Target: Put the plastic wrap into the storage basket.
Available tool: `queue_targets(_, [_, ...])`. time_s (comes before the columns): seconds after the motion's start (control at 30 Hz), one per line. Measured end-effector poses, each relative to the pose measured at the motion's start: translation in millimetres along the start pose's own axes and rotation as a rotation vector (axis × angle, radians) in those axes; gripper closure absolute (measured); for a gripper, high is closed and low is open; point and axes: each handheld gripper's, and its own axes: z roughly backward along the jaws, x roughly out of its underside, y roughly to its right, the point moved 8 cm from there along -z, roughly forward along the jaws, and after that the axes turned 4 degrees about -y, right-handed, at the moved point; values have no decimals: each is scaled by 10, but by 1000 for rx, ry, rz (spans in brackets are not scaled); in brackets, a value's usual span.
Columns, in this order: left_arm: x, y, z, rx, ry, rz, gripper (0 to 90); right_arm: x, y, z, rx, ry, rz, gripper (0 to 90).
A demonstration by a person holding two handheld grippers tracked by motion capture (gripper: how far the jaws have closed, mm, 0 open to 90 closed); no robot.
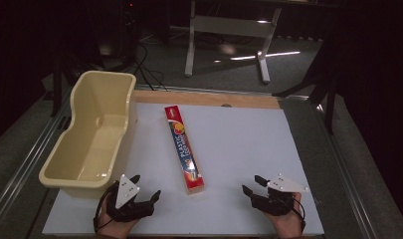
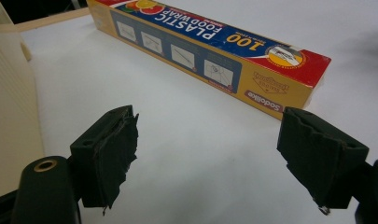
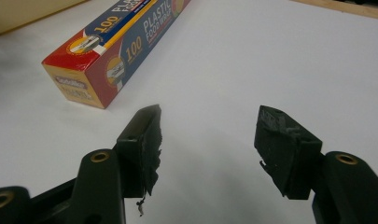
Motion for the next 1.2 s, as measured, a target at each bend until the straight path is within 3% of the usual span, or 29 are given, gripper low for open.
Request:
queue_targets(0.27, [-15, -16, -3, -13, 11, 6, 195, -22, 13, -50, 6, -18, -53, 388])
queue_targets(0.7, [-21, -50, 6, -17, 22, 20, 195, -148, -68, -195, -5, -35, -15, 371])
queue_targets(0.93, [-20, -67, 11, -27, 24, 25, 195, -275, -178, -401, -42, -95, -7, 339])
queue_targets(1.2, [-20, -74, 15, -29, 26, 30, 195, -485, -284, -680, -66, -124, -23, 323])
